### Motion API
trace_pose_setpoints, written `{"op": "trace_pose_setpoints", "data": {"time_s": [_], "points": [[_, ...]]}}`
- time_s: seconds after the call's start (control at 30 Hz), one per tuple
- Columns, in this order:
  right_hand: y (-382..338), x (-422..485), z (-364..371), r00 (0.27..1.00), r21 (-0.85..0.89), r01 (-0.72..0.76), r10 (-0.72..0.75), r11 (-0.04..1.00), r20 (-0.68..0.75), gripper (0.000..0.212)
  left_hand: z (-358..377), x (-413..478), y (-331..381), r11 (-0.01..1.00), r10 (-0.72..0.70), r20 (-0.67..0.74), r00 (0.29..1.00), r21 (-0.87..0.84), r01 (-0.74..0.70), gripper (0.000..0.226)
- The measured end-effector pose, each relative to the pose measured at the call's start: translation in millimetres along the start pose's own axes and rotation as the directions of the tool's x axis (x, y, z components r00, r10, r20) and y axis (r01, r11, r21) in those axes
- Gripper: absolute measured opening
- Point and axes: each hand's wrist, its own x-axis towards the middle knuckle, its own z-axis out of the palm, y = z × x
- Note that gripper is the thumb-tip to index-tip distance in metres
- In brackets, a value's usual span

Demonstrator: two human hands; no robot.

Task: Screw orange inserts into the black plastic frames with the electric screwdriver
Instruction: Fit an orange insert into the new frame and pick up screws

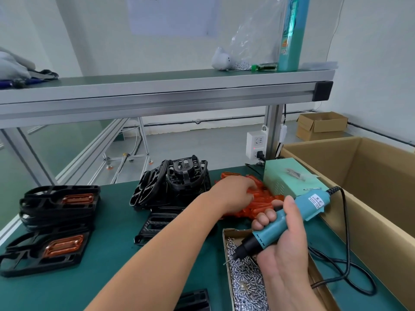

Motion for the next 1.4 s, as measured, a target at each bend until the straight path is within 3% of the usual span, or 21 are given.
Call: {"op": "trace_pose_setpoints", "data": {"time_s": [0.17,0.47,0.6,0.77,1.0,1.4], "points": [[1,0,-1,1.0,-0.006,0.017,-0.017,1.0,0.01,0.026,1,-17,0,0.998,-0.05,-0.021,0.999,-0.042,0.049,0.035],[0,-3,-4,0.998,-0.007,0.033,-0.032,0.999,0.054,0.025,-23,-72,2,0.964,-0.21,-0.262,0.942,-0.218,0.154,0.027],[0,-4,-3,0.998,0.004,0.019,-0.019,1.0,0.062,0.024,-24,-120,-8,0.934,-0.28,-0.299,0.912,-0.306,0.186,0.026],[2,-6,-3,0.996,-0.001,0.018,-0.018,1.0,0.09,0.025,-20,-193,-17,0.833,-0.324,-0.193,0.926,-0.522,0.183,0.028],[3,-11,0,0.992,-0.027,0.007,-0.003,1.0,0.13,0.026,-15,-264,-26,0.763,-0.252,-0.012,0.968,-0.618,0.191,0.043],[6,-19,5,0.981,-0.088,0.04,-0.022,0.995,0.194,0.025,3,-283,-44,0.754,-0.301,-0.09,0.949,-0.632,0.179,0.024]]}}
